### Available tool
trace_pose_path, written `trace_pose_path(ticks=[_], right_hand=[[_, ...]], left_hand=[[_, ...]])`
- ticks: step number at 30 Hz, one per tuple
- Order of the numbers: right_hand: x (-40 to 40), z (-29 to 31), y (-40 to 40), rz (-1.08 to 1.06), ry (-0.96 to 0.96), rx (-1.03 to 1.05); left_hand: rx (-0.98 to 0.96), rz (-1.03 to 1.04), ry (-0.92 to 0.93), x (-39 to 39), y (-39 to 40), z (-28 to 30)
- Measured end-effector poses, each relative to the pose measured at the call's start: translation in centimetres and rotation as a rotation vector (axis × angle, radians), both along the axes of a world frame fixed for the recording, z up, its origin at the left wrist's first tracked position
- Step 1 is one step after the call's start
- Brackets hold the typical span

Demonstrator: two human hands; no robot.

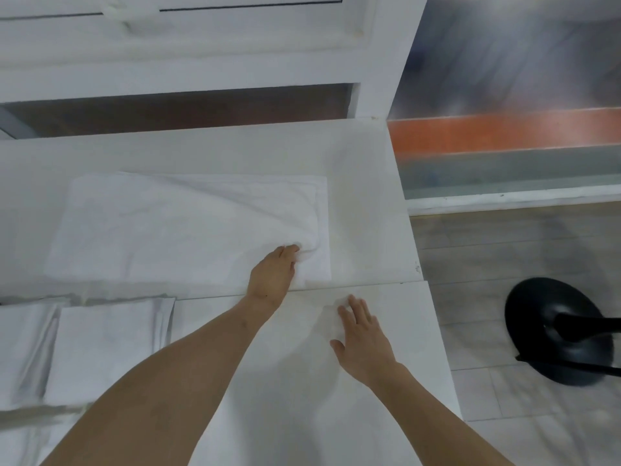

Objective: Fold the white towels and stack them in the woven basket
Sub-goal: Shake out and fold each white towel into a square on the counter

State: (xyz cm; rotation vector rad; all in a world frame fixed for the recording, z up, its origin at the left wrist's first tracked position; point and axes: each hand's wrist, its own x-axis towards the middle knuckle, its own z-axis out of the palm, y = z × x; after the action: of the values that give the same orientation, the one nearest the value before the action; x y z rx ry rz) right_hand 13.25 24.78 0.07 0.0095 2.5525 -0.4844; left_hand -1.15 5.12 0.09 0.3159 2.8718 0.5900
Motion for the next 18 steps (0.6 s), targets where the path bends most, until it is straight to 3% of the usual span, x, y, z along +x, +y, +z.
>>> trace_pose_path(ticks=[8,14,18], right_hand=[[-1.9,3.0,0.2,-0.114,-0.094,-0.073],[-4.2,9.3,-5.0,-0.263,0.263,-0.239],[-4.4,13.5,-9.7,-0.276,0.38,-0.371]], left_hand=[[0.298,0.032,0.188,0.8,-1.4,5.3],[0.373,0.013,0.328,2.5,-4.4,13.8],[0.367,-0.059,0.402,3.3,-6.7,20.5]])
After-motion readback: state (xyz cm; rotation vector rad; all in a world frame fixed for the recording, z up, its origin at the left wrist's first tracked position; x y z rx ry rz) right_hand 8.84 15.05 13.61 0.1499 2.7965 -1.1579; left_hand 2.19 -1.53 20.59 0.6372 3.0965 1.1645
